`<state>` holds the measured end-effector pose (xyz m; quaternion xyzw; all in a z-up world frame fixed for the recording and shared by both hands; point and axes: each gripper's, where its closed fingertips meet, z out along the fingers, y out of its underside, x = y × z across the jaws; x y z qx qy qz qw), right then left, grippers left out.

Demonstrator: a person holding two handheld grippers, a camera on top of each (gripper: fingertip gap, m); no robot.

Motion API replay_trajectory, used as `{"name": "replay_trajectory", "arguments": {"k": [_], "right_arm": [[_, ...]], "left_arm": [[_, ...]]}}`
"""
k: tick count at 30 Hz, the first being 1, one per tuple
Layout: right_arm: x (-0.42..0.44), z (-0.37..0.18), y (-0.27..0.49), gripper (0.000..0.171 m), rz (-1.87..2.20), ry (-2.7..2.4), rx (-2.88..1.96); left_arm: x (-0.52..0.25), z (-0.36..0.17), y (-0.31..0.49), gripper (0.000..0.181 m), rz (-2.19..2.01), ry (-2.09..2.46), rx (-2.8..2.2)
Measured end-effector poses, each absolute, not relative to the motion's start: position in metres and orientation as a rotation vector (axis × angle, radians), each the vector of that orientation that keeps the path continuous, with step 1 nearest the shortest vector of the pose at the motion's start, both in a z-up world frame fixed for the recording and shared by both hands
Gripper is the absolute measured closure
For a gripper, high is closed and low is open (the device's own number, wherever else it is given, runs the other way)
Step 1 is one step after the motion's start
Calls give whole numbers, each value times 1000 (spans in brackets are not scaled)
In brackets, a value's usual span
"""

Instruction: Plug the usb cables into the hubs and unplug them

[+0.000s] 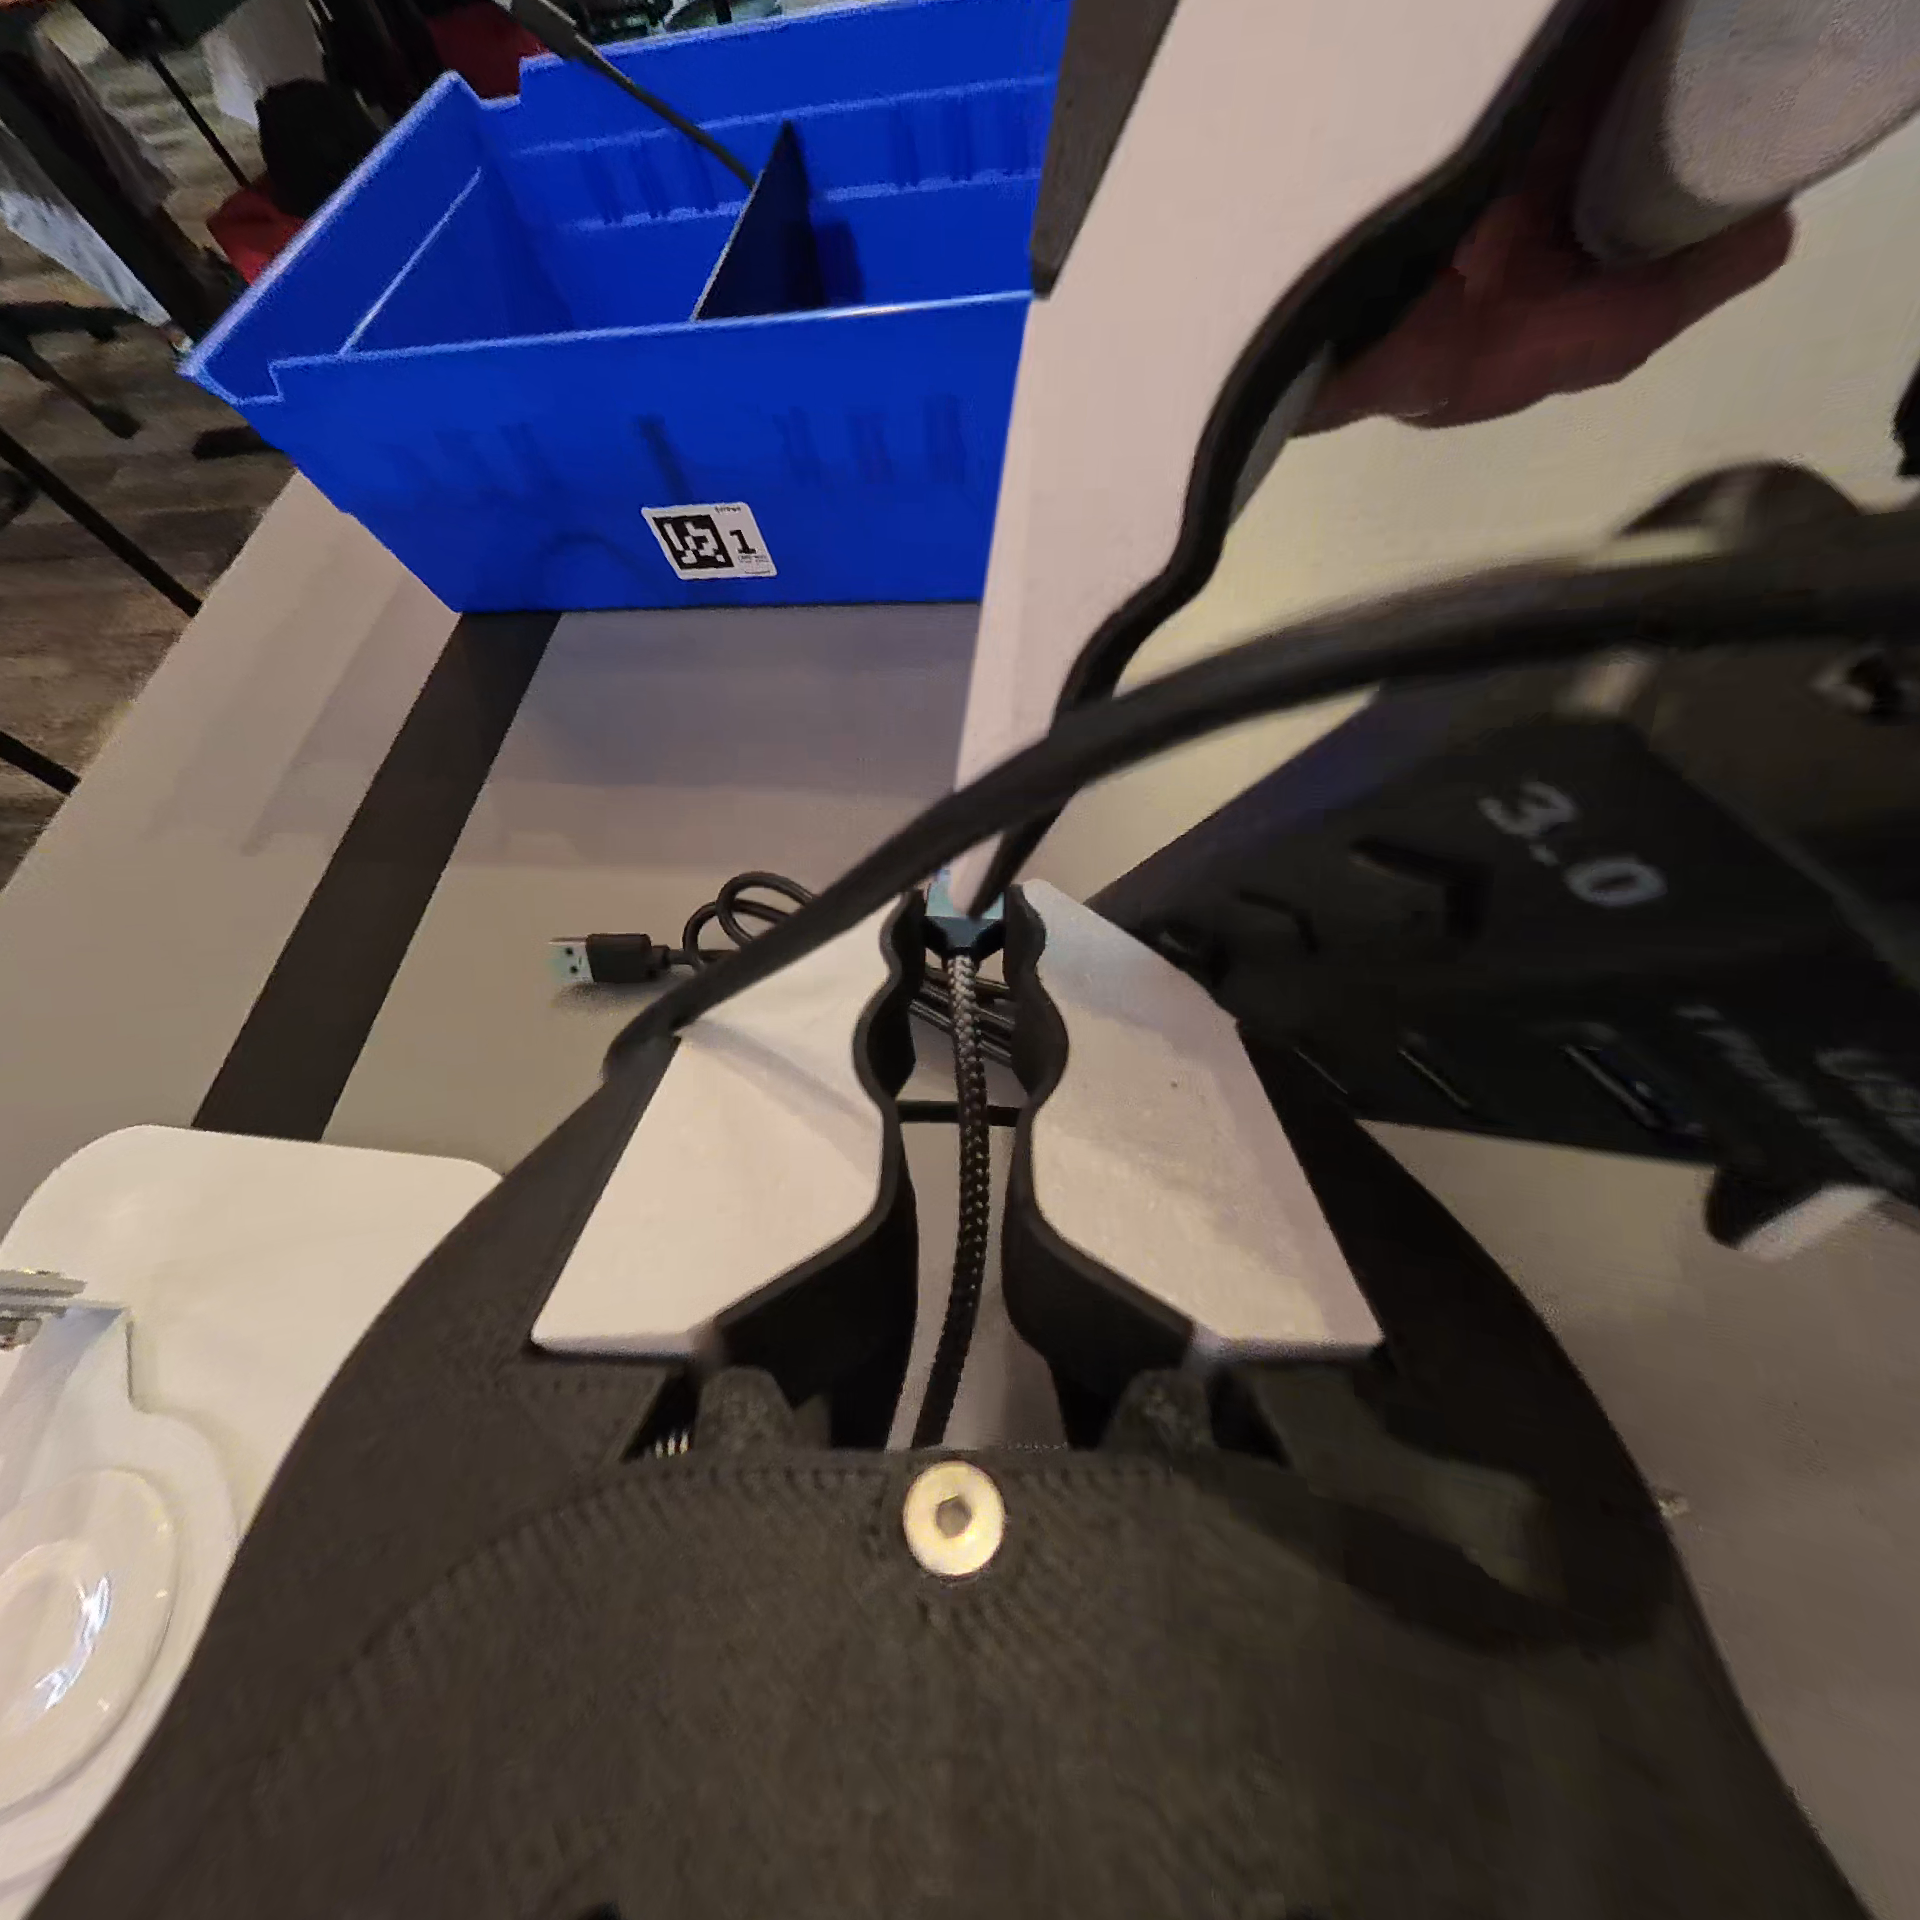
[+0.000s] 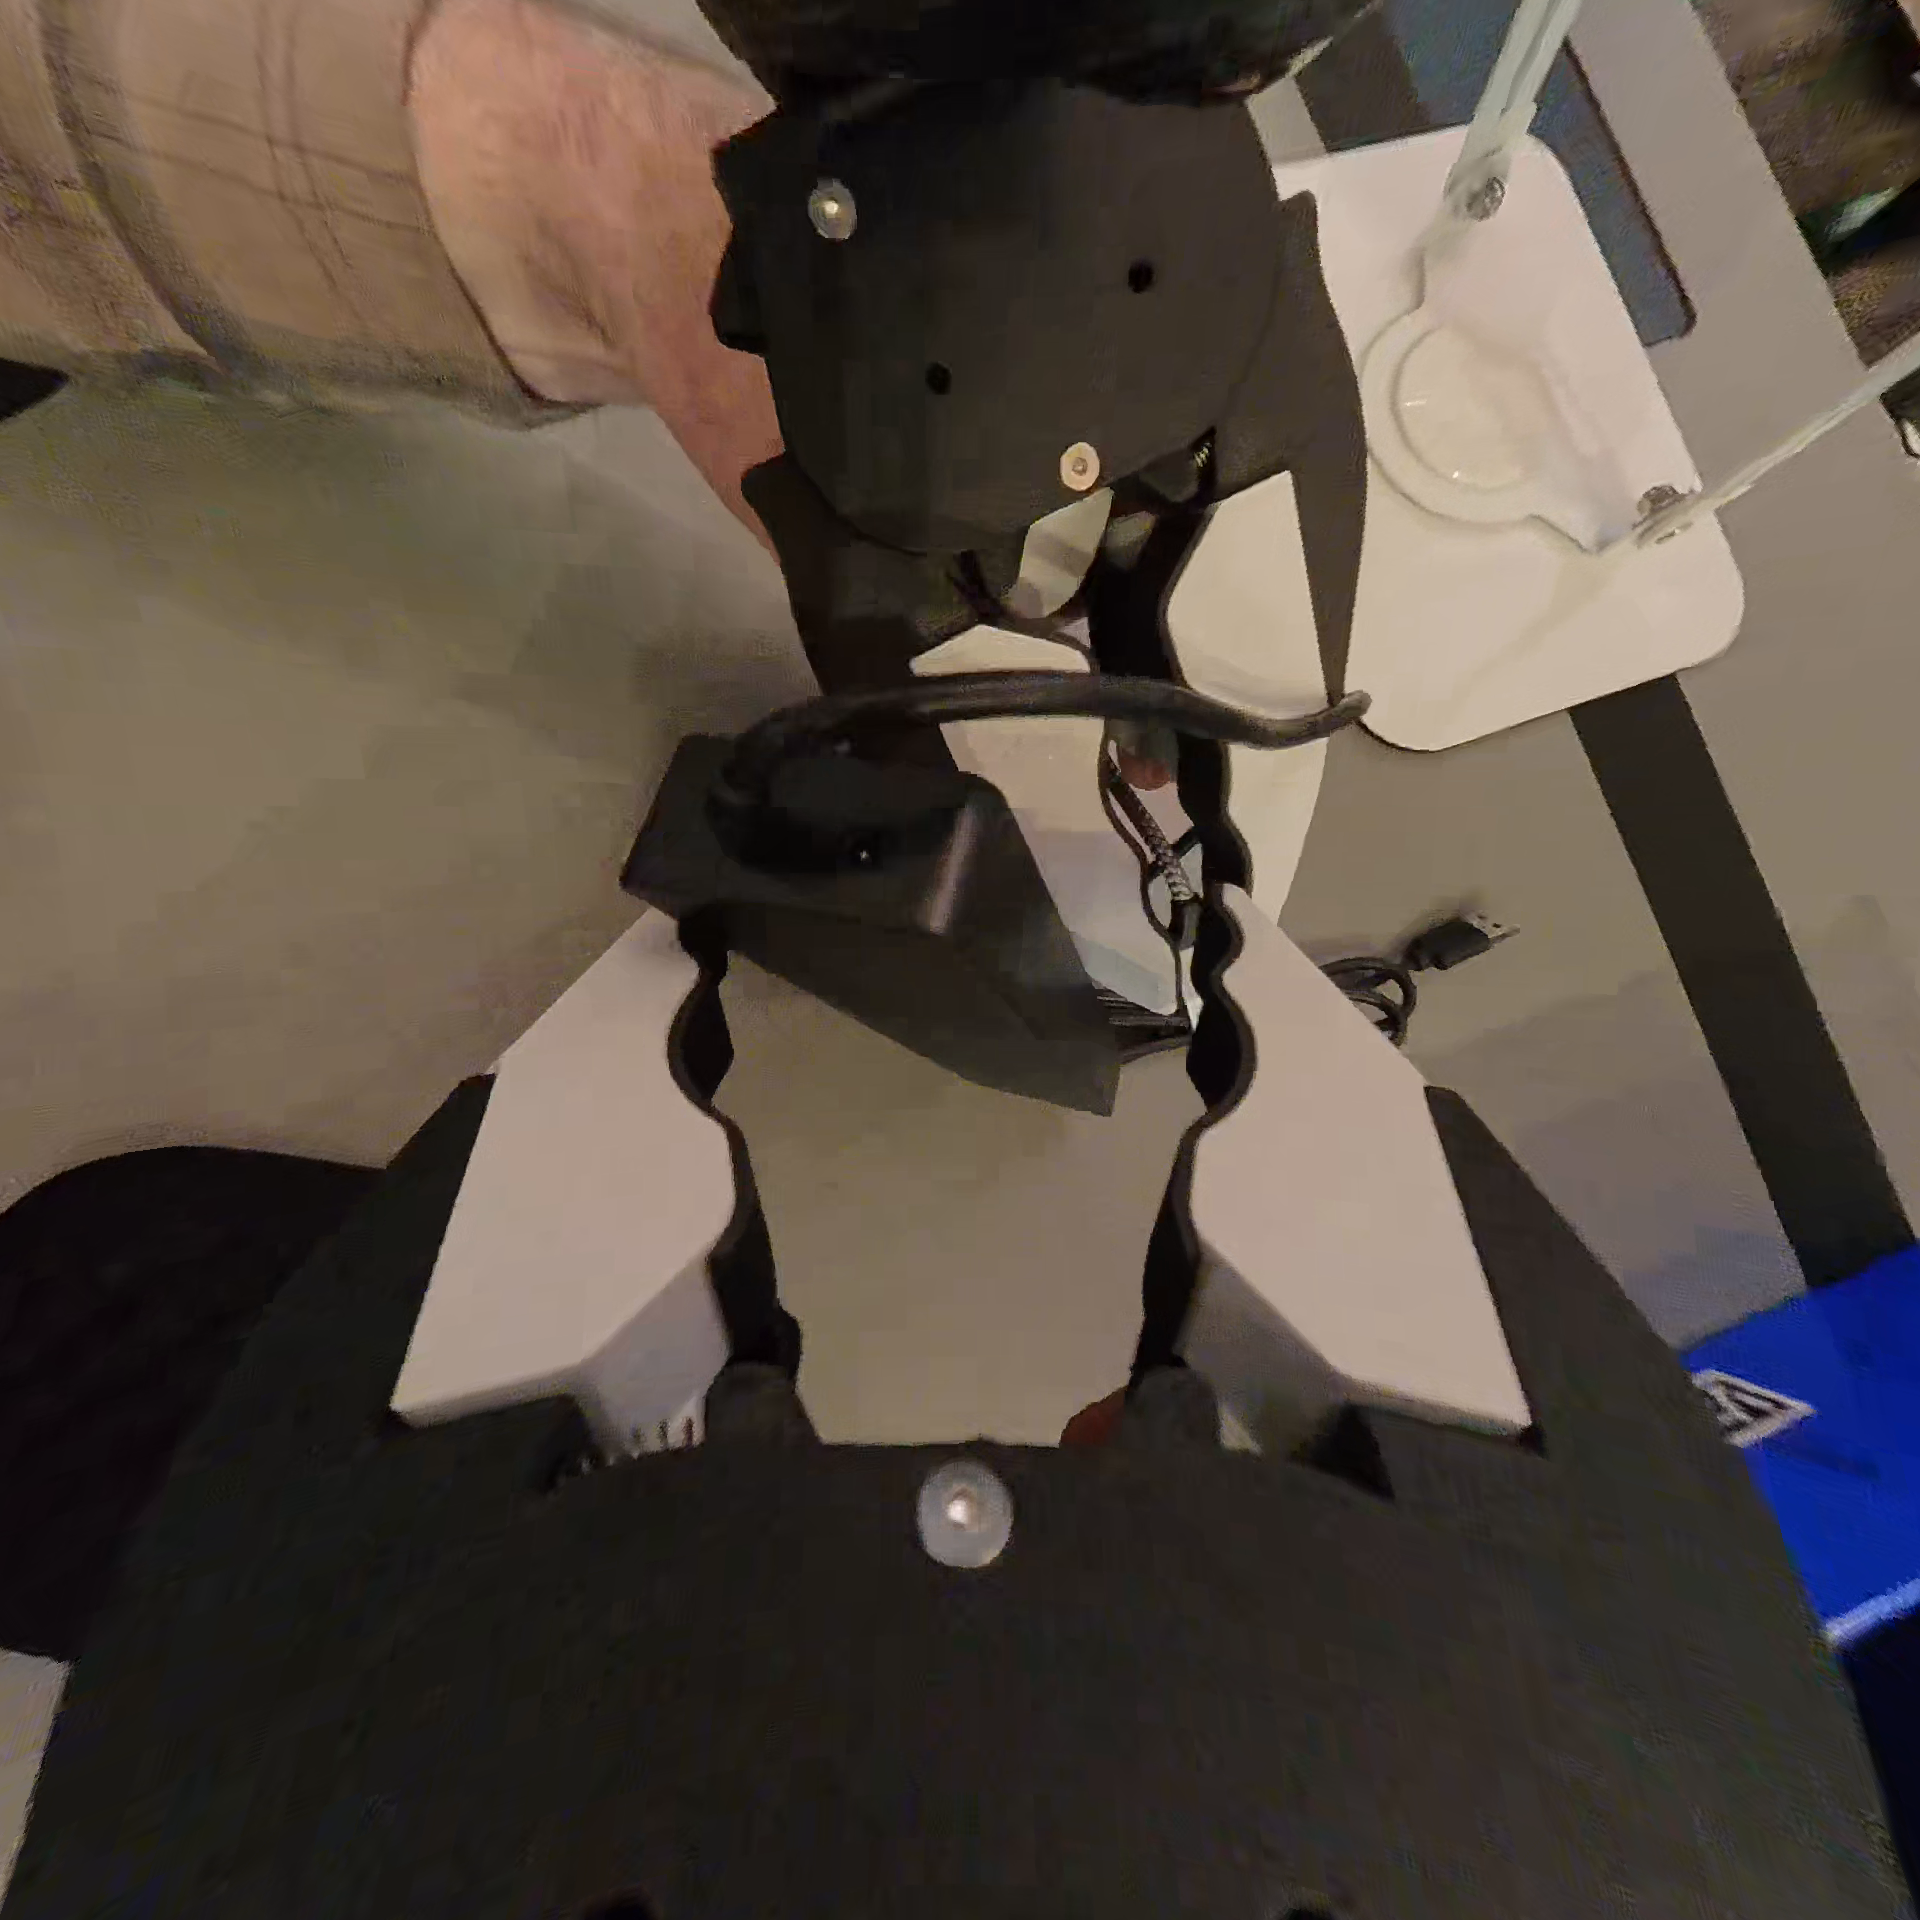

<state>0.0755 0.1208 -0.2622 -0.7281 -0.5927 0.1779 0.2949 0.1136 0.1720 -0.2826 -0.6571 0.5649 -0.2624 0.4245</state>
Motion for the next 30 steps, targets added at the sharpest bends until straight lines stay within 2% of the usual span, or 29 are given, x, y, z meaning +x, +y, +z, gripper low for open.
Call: {"name": "replay_trajectory", "arguments": {"k": [2,5,7,15,19,21,25,30], "right_arm": [[75,-264,121,85,371,-1586,-1984],[83,-265,123,76,179,-1579,-2086],[86,-260,123,77,86,-1544,-2131],[86,-264,114,83,-18,-1505,-2270],[88,-263,117,109,-142,-1480,-2264],[98,-263,120,109,-187,-1480,-2273],[112,-263,122,109,-200,-1523,-2232],[119,-247,118,109,7,-1578,-2200]], "left_arm": [[115,-283,172,167,-669,1391,-1685],[117,-283,172,167,-675,1352,-1740],[118,-283,172,167,-664,1327,-1776],[122,-288,174,168,-606,1232,-1901],[126,-289,172,168,-595,1227,-1900],[126,-286,172,168,-607,1220,-1892],[121,-276,175,167,-619,1206,-1871],[119,-265,169,167,-649,1263,-1808]]}}
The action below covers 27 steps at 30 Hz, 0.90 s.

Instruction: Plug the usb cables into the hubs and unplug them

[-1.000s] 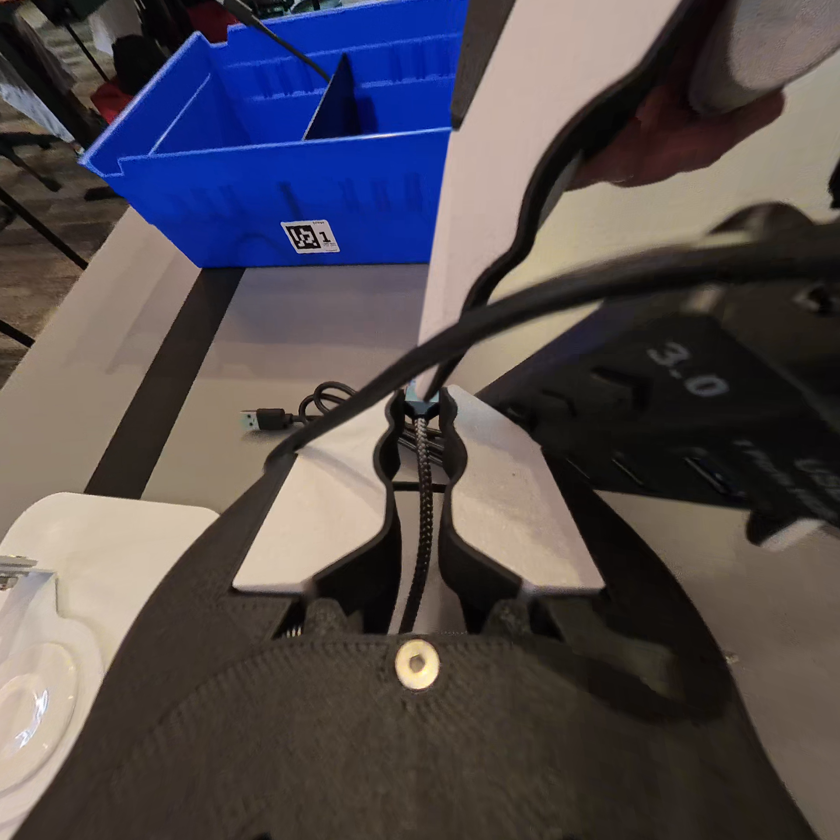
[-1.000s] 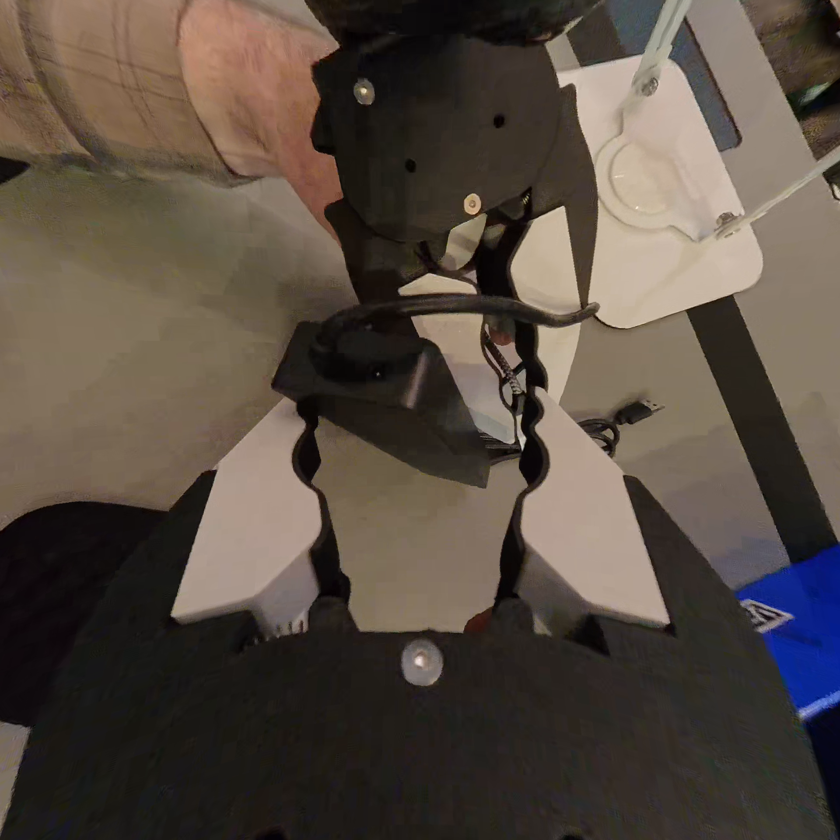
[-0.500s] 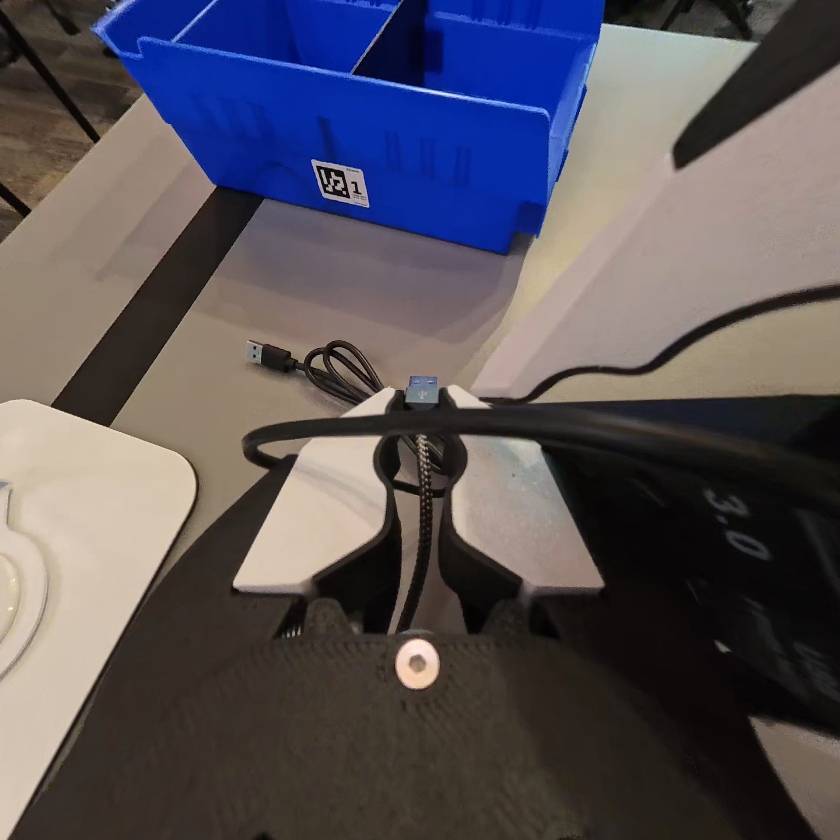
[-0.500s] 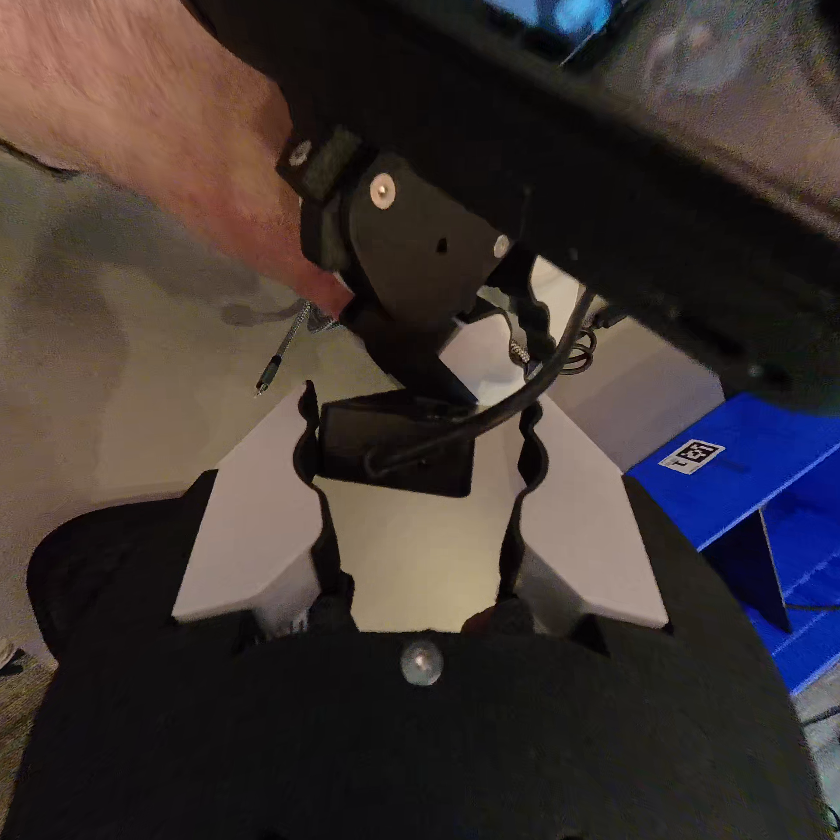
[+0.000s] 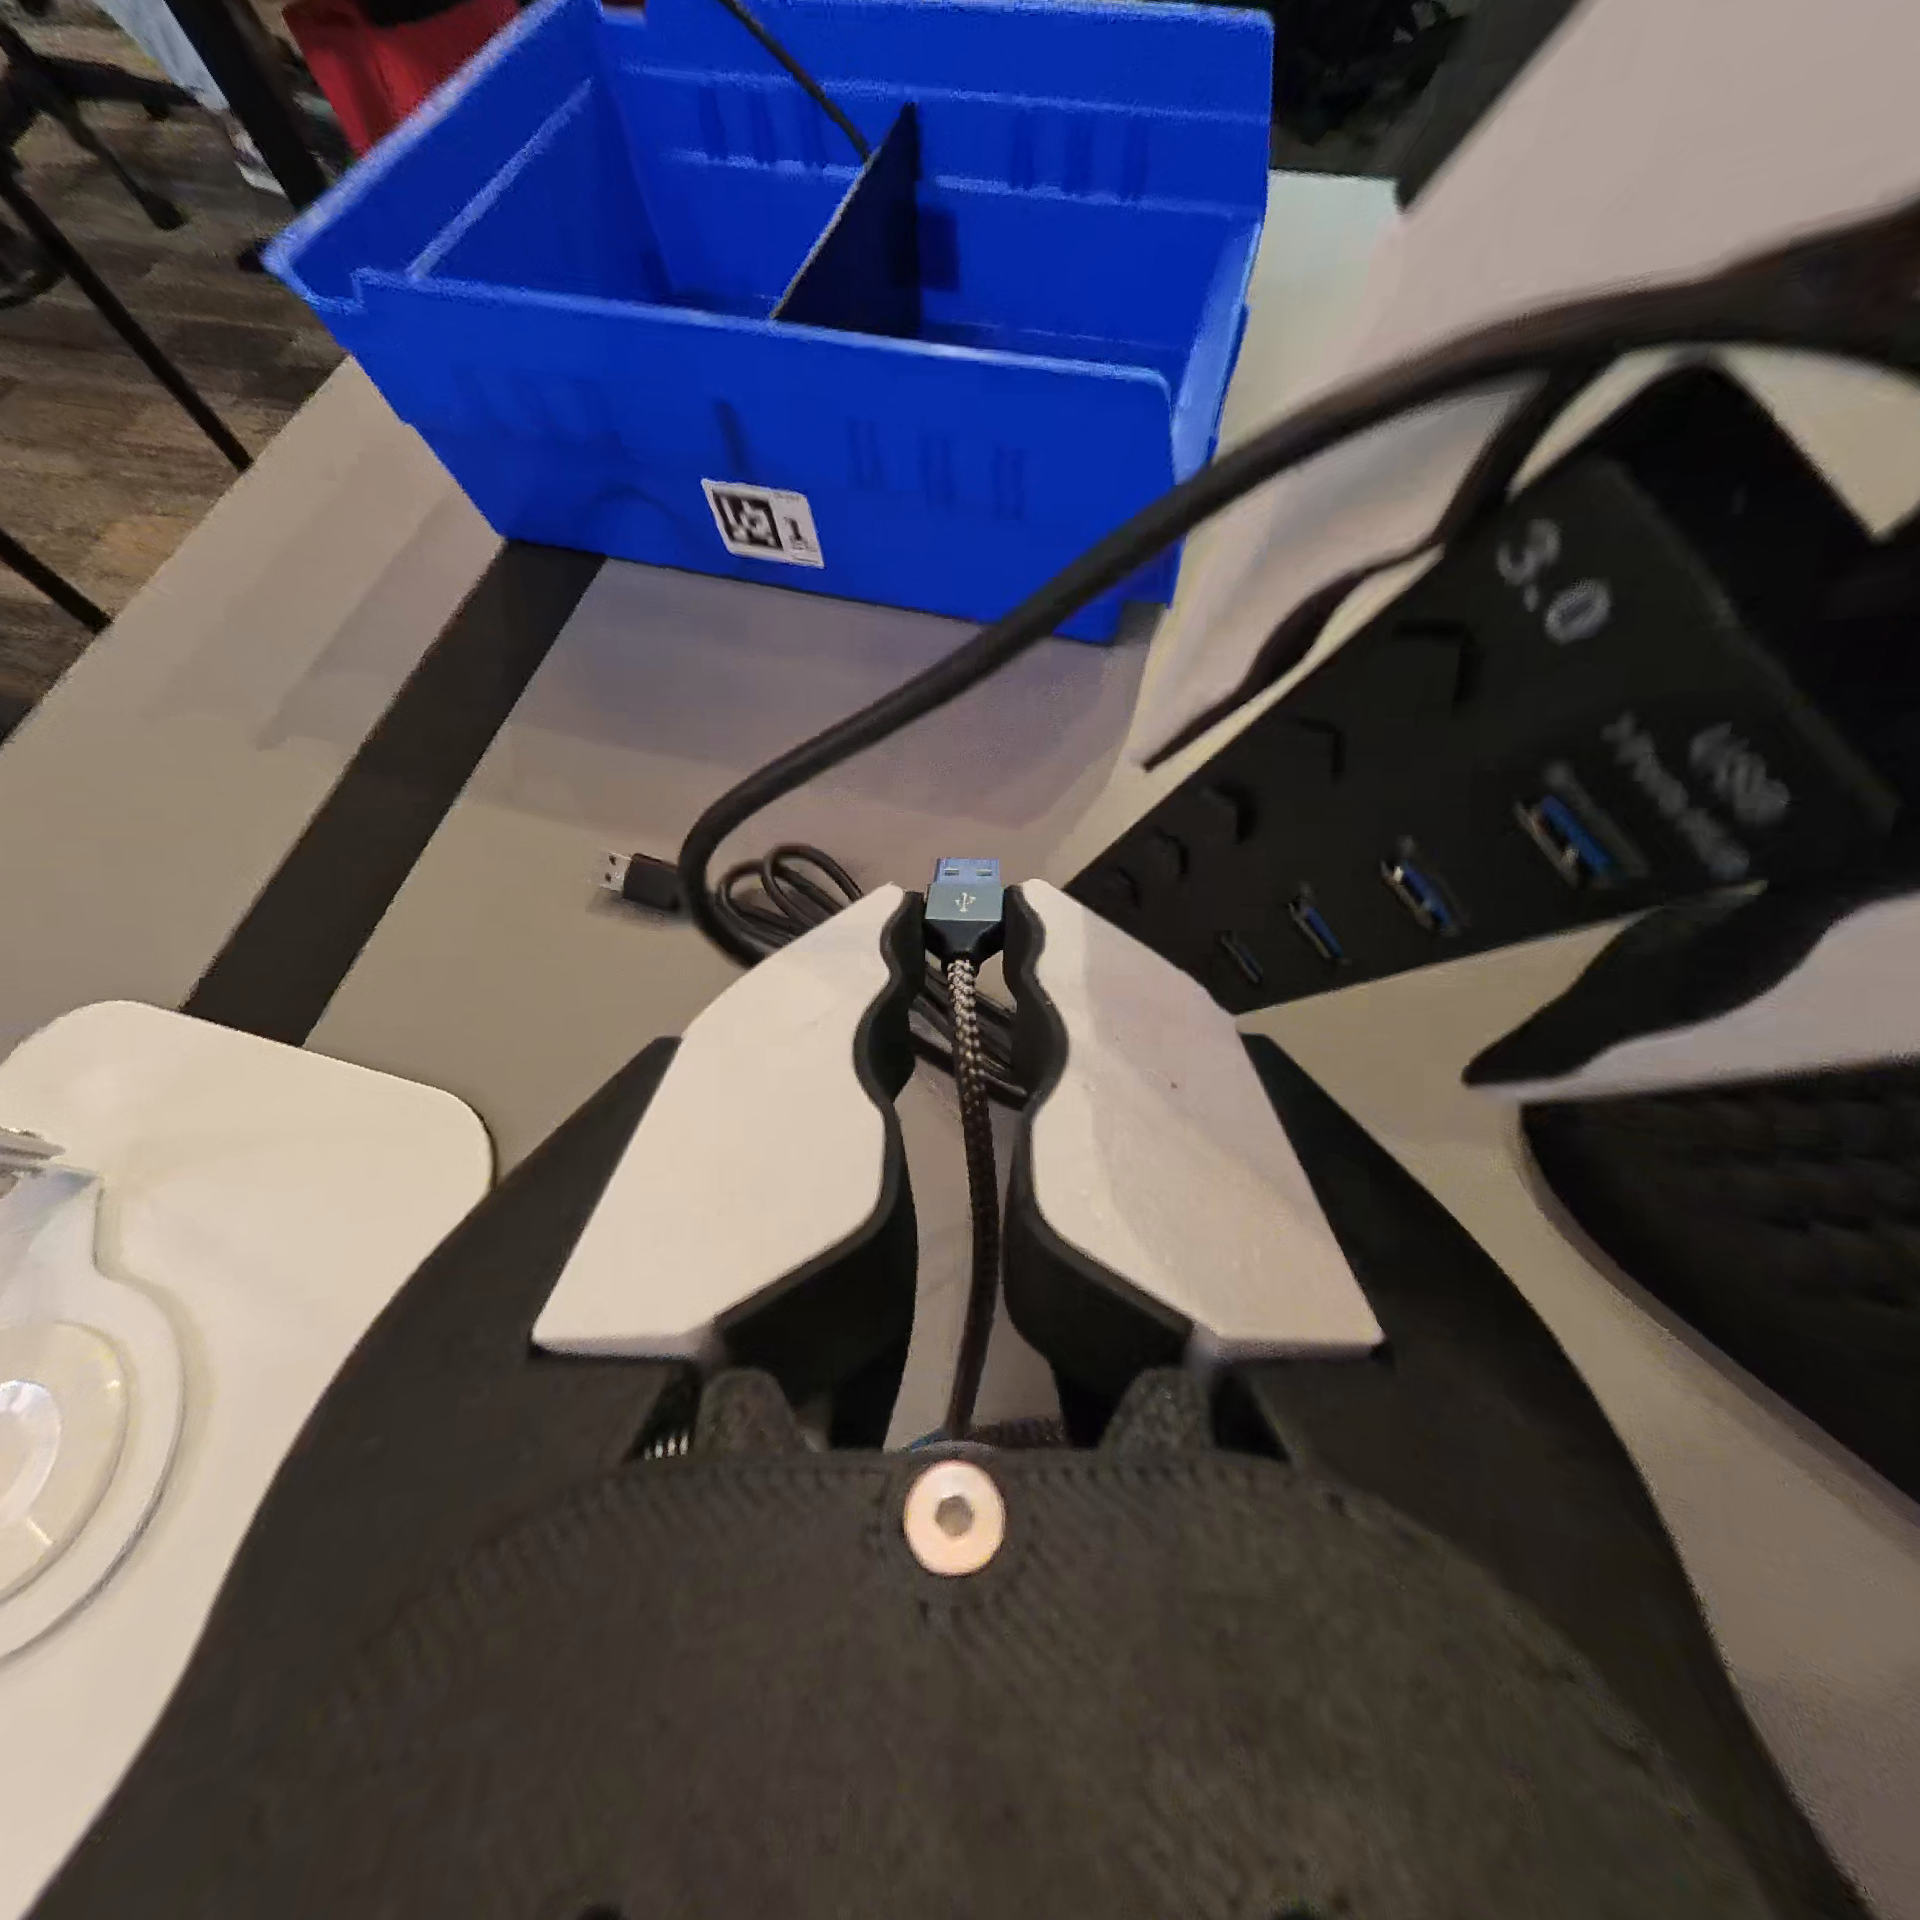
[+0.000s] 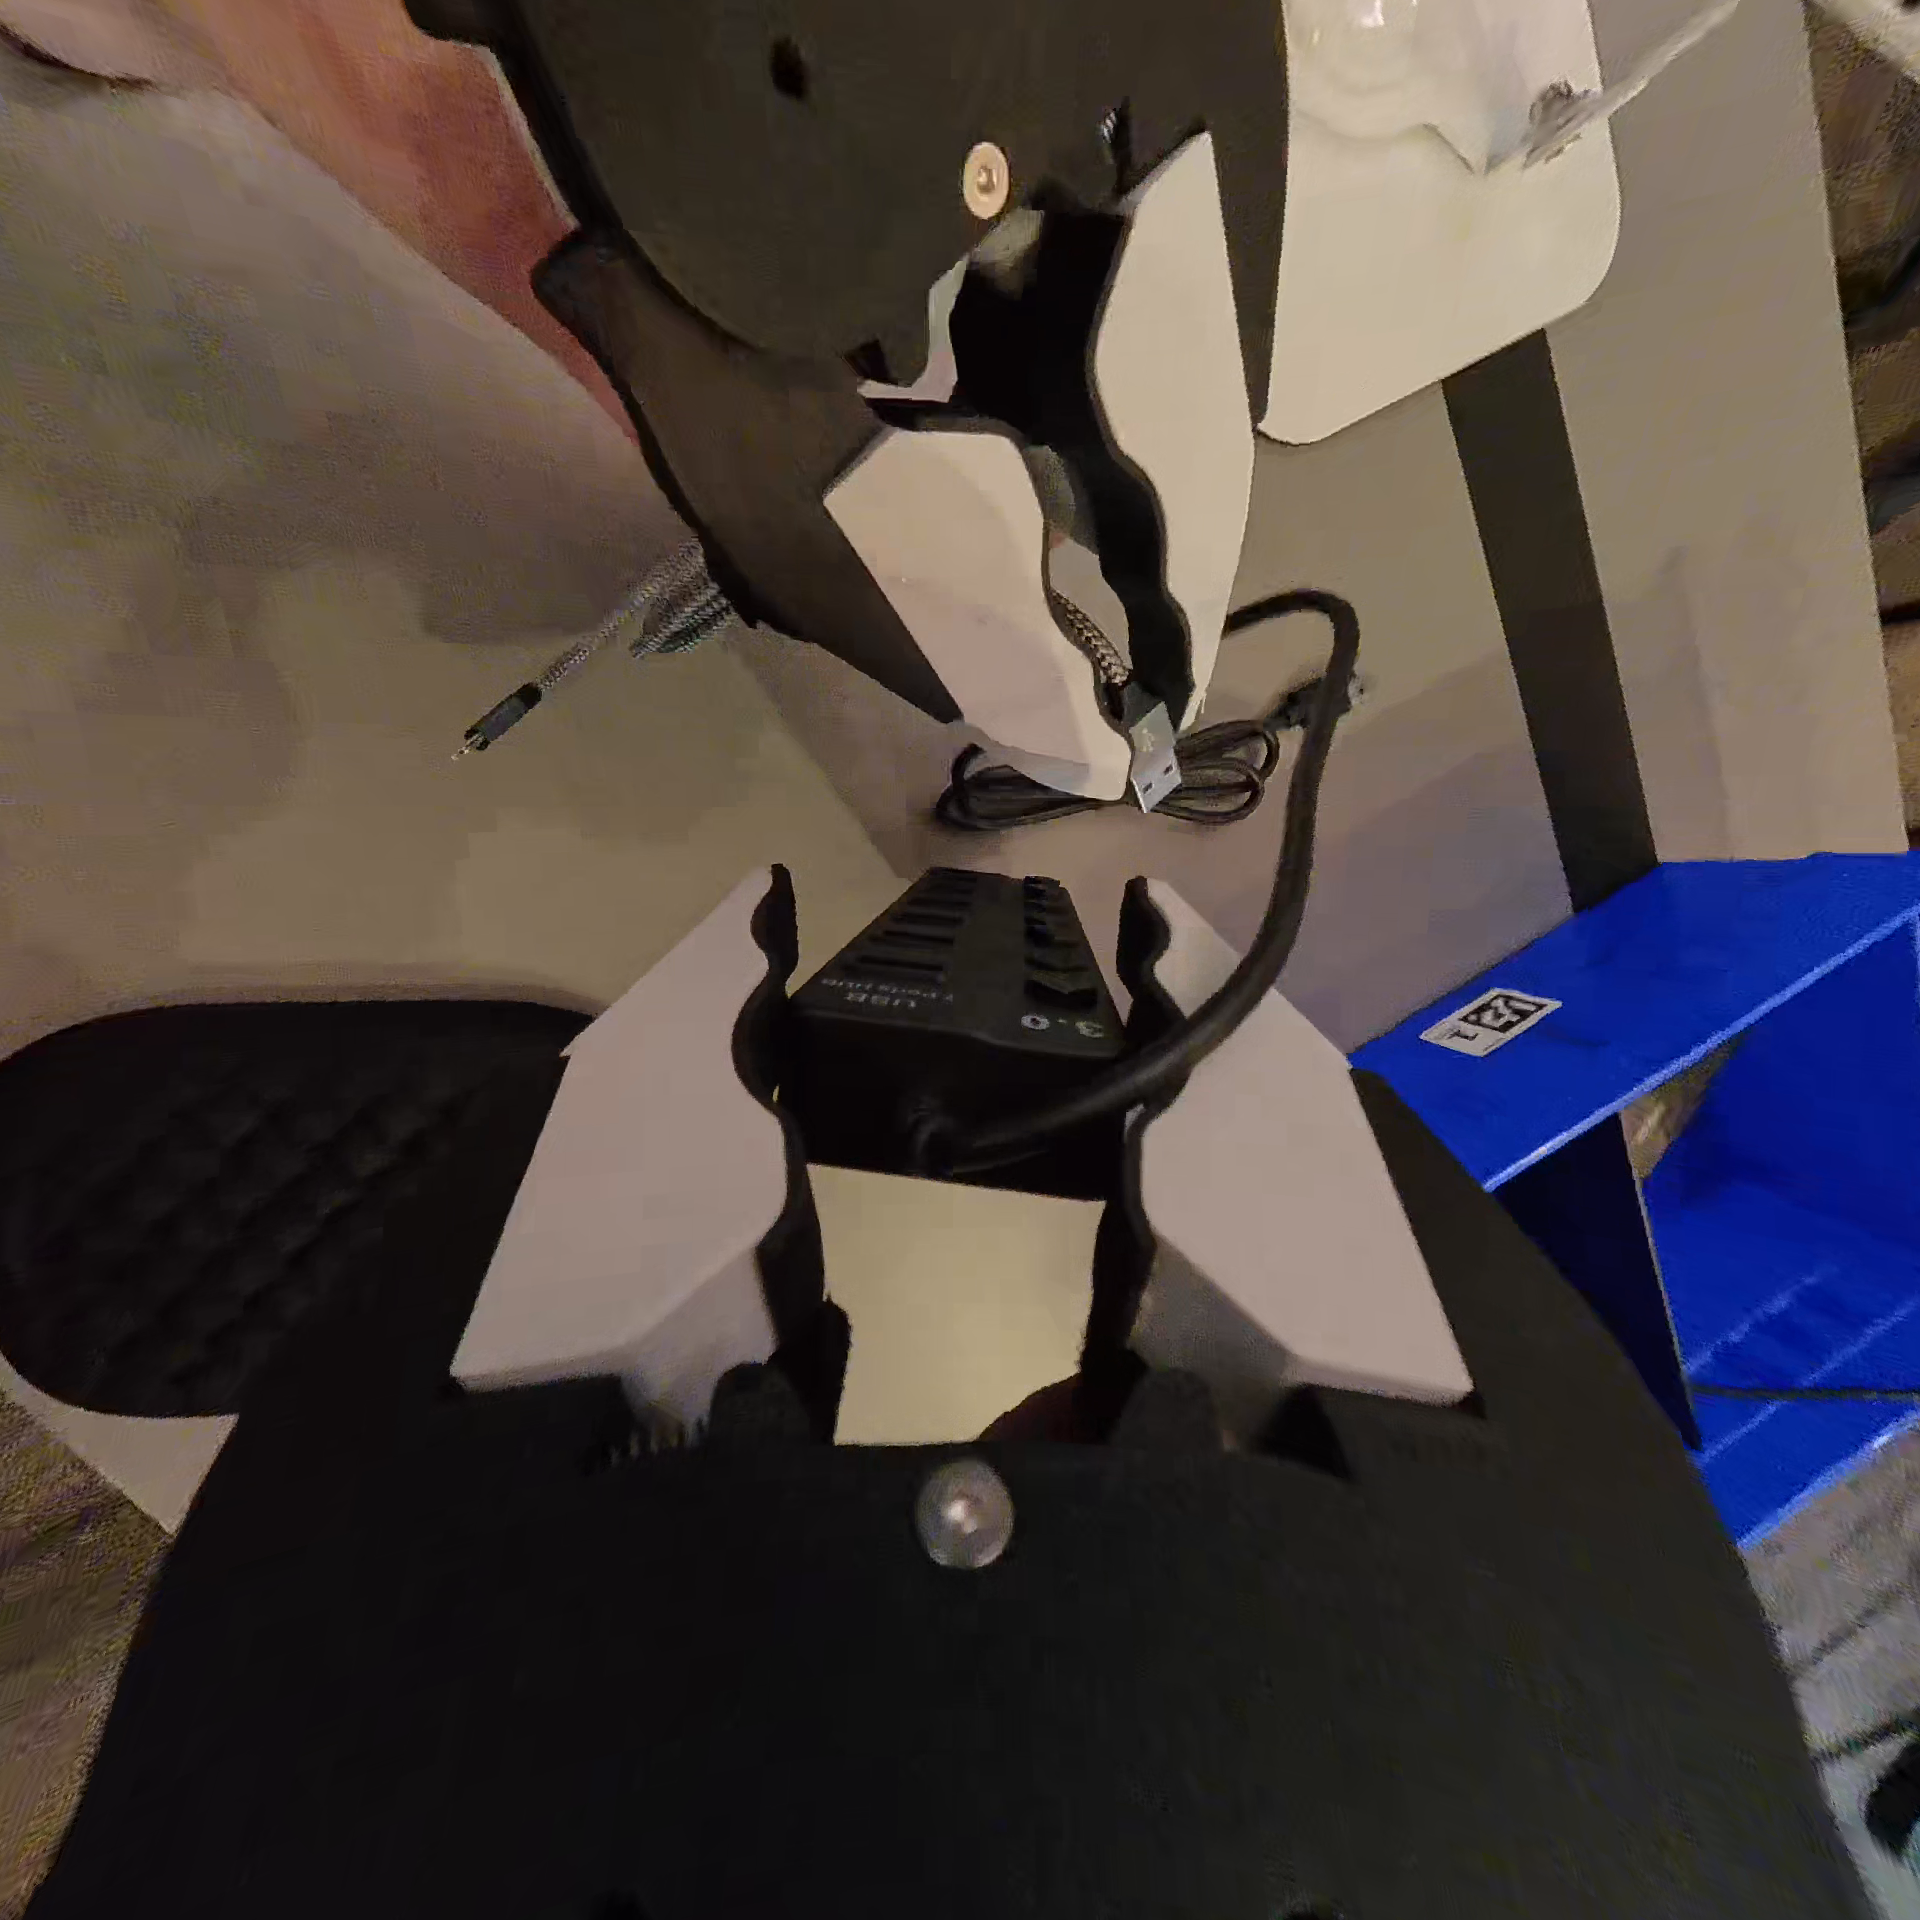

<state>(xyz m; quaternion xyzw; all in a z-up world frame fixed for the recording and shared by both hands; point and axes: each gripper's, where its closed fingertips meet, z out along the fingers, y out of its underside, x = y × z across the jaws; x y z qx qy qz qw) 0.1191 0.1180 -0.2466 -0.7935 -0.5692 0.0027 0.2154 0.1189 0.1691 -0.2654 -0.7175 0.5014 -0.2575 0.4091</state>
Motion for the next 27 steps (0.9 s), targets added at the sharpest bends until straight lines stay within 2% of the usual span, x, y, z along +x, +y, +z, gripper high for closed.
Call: {"name": "replay_trajectory", "arguments": {"k": [8,14,22,27], "right_arm": [[128,-209,101,109,411,-1835,-1993],[127,-192,95,109,518,-1977,-1875],[115,-163,94,109,712,-2019,-1813],[104,-143,94,109,770,-2031,-1731]], "left_arm": [[118,-226,149,167,-822,1322,-1582],[111,-181,127,167,-964,1315,-1410],[104,-123,104,167,-922,1231,-1165],[99,-105,101,167,-953,1160,-1177]]}}
